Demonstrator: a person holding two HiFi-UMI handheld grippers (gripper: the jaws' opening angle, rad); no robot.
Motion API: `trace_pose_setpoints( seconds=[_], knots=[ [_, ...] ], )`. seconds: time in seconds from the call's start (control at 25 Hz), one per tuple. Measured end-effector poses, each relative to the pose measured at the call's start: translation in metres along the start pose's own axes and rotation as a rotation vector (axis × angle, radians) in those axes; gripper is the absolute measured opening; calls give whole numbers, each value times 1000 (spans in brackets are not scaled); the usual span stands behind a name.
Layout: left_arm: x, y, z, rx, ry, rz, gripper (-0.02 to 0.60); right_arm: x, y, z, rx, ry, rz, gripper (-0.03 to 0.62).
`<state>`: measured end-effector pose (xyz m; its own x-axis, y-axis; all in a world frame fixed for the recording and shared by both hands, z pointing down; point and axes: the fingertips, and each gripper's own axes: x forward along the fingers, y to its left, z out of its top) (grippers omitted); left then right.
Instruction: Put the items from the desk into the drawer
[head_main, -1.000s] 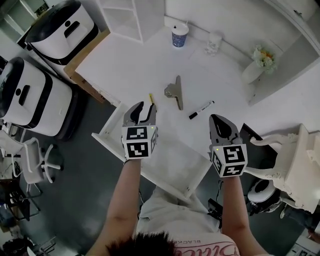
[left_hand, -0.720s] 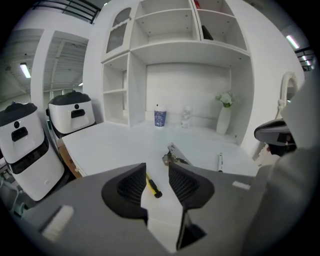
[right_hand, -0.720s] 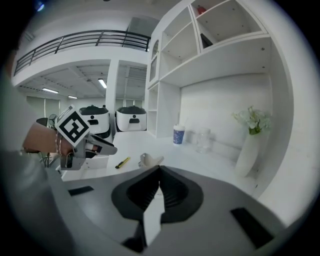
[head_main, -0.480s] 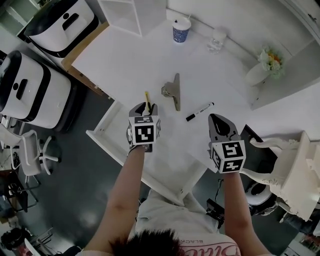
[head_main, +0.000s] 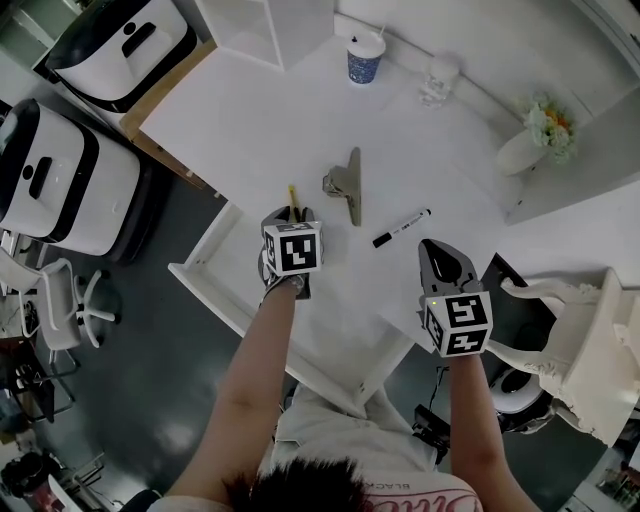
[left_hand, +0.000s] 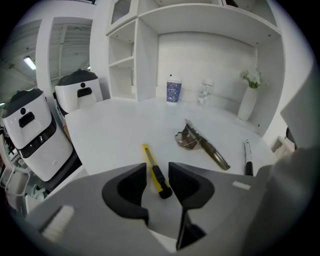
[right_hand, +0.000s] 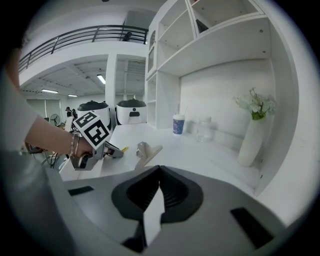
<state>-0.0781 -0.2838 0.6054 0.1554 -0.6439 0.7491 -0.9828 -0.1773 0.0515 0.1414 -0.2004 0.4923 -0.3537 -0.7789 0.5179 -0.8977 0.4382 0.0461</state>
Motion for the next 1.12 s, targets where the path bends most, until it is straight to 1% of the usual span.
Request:
trace_pose_setpoints(
  seconds=[0.08, 0.16, 0.24, 0.44, 0.68, 0.92, 1.12],
  knots=[
    [0, 0, 0, -14, 6, -3, 141, 0, 2, -2, 1, 4, 3, 8],
    [1, 2, -1, -44, 13, -3, 128, 1, 6, -4, 0, 7, 8, 8],
    [2, 7, -2, -71, 20, 2, 72, 1, 9, -5, 2, 8, 12, 8],
    [0, 7, -1, -51, 32, -25, 69, 0, 14, -4, 4, 6, 12, 8],
    [-21, 5, 17, -34, -41, -44, 69, -9, 13, 10, -1, -25, -9, 8],
    [-50, 0, 38, 26, -111, -54, 69, -23, 14, 23, 1, -63, -28, 8],
    [-82, -2, 63, 49, -200, -59, 69, -38, 17, 36, -2, -104, -45, 8]
  ],
)
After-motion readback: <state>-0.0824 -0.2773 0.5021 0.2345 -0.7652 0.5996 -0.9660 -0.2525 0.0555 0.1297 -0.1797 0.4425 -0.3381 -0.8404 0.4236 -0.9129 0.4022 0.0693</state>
